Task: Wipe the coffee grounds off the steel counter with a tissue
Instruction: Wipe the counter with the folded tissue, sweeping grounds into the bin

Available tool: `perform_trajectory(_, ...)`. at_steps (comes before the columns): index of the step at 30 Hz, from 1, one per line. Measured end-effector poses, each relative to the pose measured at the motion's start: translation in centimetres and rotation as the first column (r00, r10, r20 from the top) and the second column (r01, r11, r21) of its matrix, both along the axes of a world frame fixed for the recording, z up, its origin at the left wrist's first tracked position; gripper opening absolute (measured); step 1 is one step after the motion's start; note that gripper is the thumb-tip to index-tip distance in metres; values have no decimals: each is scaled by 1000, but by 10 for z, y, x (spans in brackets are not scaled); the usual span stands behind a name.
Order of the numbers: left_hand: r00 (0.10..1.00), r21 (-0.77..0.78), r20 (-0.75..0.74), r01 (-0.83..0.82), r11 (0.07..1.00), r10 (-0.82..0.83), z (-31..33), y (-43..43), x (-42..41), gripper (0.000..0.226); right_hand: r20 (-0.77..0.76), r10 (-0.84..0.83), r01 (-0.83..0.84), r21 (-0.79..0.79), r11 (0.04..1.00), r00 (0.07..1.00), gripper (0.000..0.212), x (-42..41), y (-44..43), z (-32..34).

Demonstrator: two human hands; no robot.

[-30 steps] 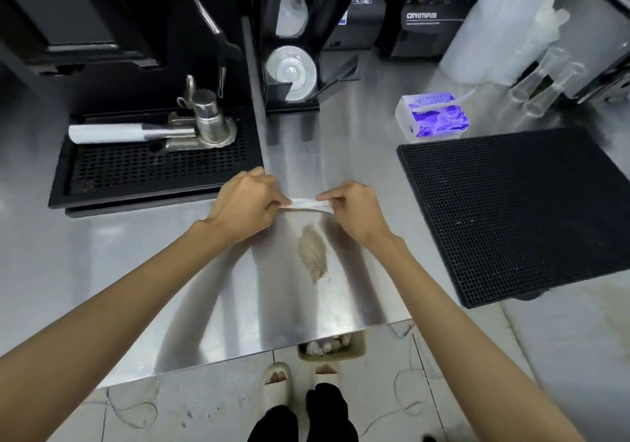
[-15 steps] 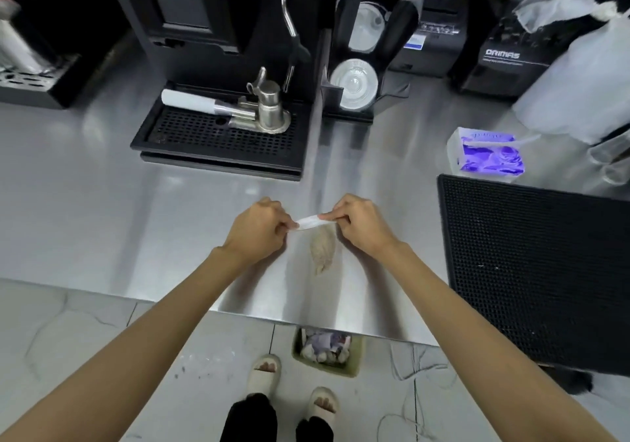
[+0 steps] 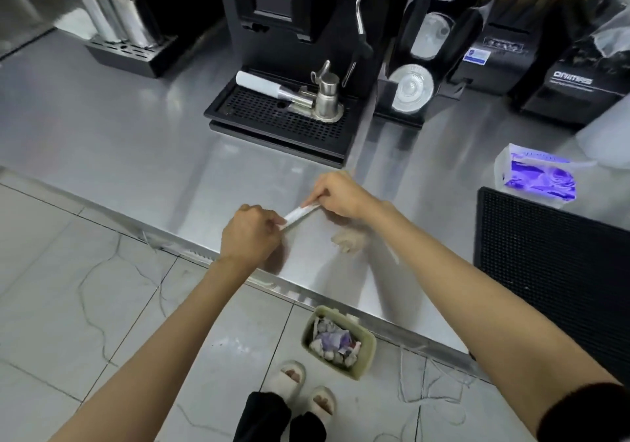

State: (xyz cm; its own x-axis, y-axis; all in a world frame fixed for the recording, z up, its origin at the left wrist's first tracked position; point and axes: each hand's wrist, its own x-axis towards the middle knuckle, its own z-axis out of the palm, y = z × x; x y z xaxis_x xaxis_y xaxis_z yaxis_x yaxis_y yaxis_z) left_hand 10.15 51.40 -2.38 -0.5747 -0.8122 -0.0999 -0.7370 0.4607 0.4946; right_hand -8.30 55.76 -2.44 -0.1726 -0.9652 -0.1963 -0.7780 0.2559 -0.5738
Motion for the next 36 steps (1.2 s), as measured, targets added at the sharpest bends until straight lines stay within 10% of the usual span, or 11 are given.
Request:
perform_trajectory(27, 988, 391, -119, -44, 920, 98, -1, 94, -32, 27, -6, 115, -114, 79, 990, 993, 40, -18, 53, 1)
perform_trajectory(36, 979, 211, -201, 26, 977, 17, 4, 31, -60, 28, -27, -93, 92, -41, 995, 995, 31, -62, 35, 11)
